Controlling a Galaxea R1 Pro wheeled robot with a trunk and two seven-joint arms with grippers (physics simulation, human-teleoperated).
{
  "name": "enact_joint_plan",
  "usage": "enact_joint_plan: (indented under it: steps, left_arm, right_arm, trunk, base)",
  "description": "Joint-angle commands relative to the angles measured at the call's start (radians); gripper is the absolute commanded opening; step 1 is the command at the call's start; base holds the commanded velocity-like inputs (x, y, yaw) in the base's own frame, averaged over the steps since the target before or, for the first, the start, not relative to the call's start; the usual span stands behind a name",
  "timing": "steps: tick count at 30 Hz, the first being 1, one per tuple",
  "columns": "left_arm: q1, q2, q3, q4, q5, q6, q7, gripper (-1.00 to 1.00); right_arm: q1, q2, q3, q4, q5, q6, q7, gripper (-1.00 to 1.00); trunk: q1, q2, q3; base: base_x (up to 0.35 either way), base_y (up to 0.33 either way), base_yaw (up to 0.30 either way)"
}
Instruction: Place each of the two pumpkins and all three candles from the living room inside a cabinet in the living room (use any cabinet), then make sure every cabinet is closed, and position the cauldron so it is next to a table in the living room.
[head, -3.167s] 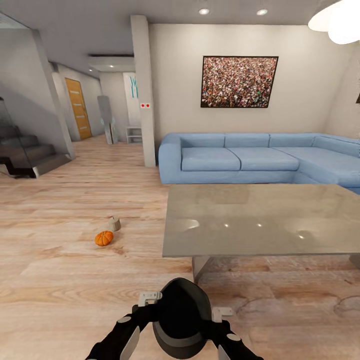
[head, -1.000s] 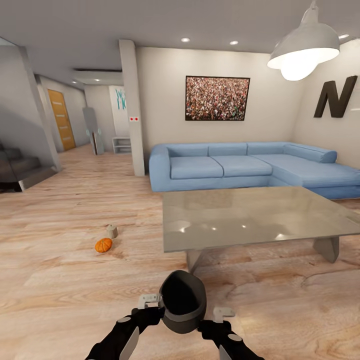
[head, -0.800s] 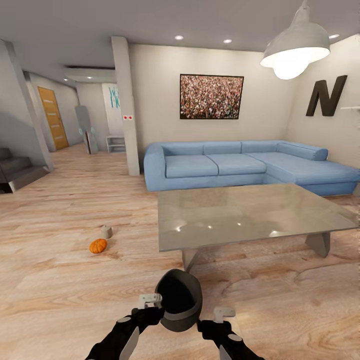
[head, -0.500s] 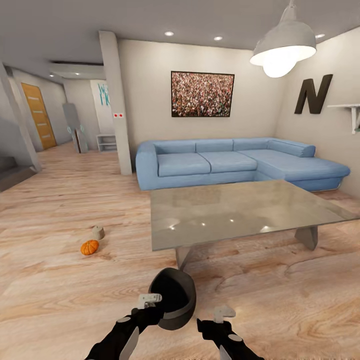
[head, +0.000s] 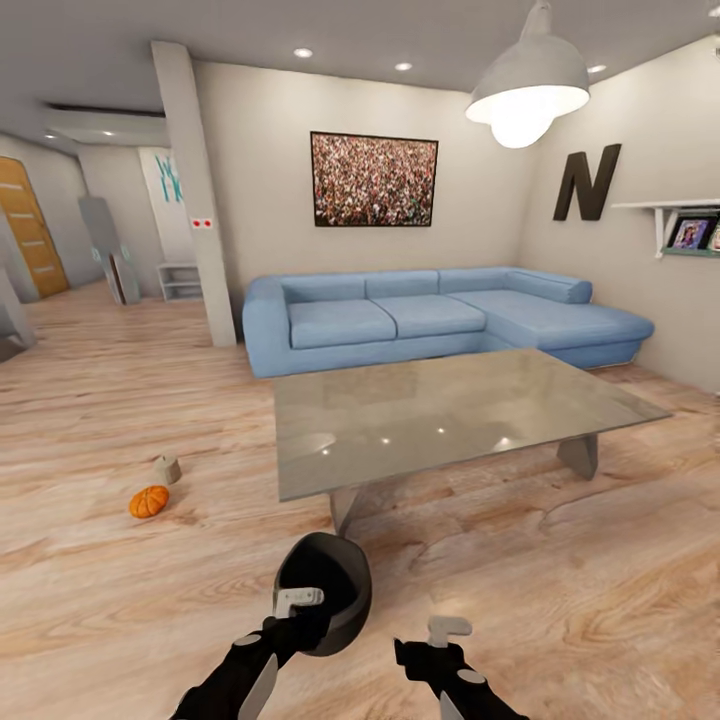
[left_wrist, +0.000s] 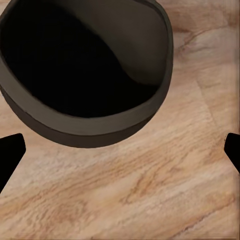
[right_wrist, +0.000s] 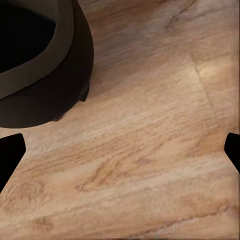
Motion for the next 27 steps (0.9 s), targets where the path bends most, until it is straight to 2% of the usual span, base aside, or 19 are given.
enact_joint_plan:
  steps: [1, 4, 15, 23, 27]
  left_arm:
    - [0.000, 0.000, 0.000, -0.002, 0.005, 0.007, -0.002, 1.00]
    - [0.000, -0.001, 0.000, -0.002, 0.005, 0.007, -0.002, 1.00]
    - [0.000, -0.001, 0.001, -0.001, 0.006, 0.007, -0.003, 1.00]
    - [0.000, -0.002, 0.002, -0.001, 0.006, 0.007, -0.003, 1.00]
    - [0.000, -0.002, 0.001, 0.000, 0.006, 0.007, -0.003, 1.00]
  right_arm:
    - [-0.001, 0.000, 0.000, 0.001, -0.004, -0.004, -0.001, 1.00]
    - [-0.001, 0.000, 0.000, 0.002, -0.004, -0.004, -0.001, 1.00]
    - [-0.001, -0.001, -0.001, 0.001, -0.004, -0.011, -0.001, 1.00]
    - [-0.001, 0.000, -0.001, 0.002, -0.004, -0.011, -0.001, 1.00]
    - [-0.001, -0.001, -0.002, 0.002, -0.004, -0.010, -0.001, 1.00]
  trunk:
    - [0.000, 0.000, -0.002]
    - [0.000, 0.000, -0.006]
    - [-0.042, 0.077, 0.014]
    - [-0.073, 0.133, 0.036]
    - [-0.088, 0.161, 0.048]
  base:
    - [0.000, 0.000, -0.188]
    - [0.000, 0.000, -0.189]
    - [0.000, 0.000, -0.193]
    - [0.000, 0.000, -0.090]
    - [0.000, 0.000, -0.221]
